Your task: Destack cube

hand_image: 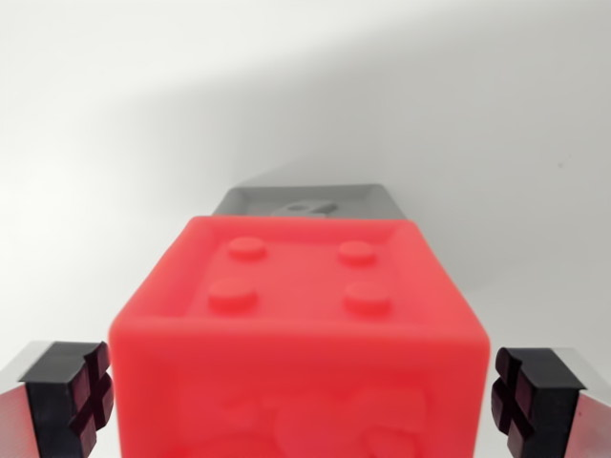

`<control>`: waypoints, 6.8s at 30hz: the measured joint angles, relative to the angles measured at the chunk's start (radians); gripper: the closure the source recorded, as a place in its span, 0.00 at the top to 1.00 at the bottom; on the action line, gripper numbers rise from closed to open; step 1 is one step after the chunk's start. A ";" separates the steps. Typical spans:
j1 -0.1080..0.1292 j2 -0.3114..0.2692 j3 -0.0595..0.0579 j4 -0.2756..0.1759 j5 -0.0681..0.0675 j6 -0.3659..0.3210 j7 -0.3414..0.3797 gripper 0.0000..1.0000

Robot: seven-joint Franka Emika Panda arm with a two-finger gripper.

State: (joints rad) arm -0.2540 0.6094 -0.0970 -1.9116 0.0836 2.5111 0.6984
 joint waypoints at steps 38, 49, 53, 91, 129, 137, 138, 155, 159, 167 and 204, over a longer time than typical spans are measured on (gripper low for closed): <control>-0.003 0.012 0.004 0.004 0.001 0.010 -0.001 0.00; -0.003 0.001 0.003 0.002 0.001 0.002 0.000 0.00; -0.003 -0.014 0.003 0.000 0.001 -0.008 0.000 0.00; 0.003 -0.179 -0.007 -0.131 -0.009 -0.045 -0.004 0.00; 0.003 -0.303 -0.008 -0.402 -0.015 0.101 -0.033 0.00; 0.003 -0.327 -0.009 -0.455 -0.015 0.130 -0.039 0.00; 0.003 -0.328 -0.010 -0.459 -0.015 0.133 -0.040 0.00; 0.003 -0.375 -0.012 -0.567 -0.017 0.194 -0.054 0.00; 0.003 -0.385 -0.013 -0.593 -0.017 0.210 -0.058 0.00; 0.003 -0.404 -0.015 -0.639 -0.017 0.238 -0.065 0.00; -0.042 -0.220 0.037 -0.660 0.025 0.442 -0.115 0.00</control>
State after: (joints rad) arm -0.2960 0.3893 -0.0602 -2.5718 0.1083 2.9532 0.5834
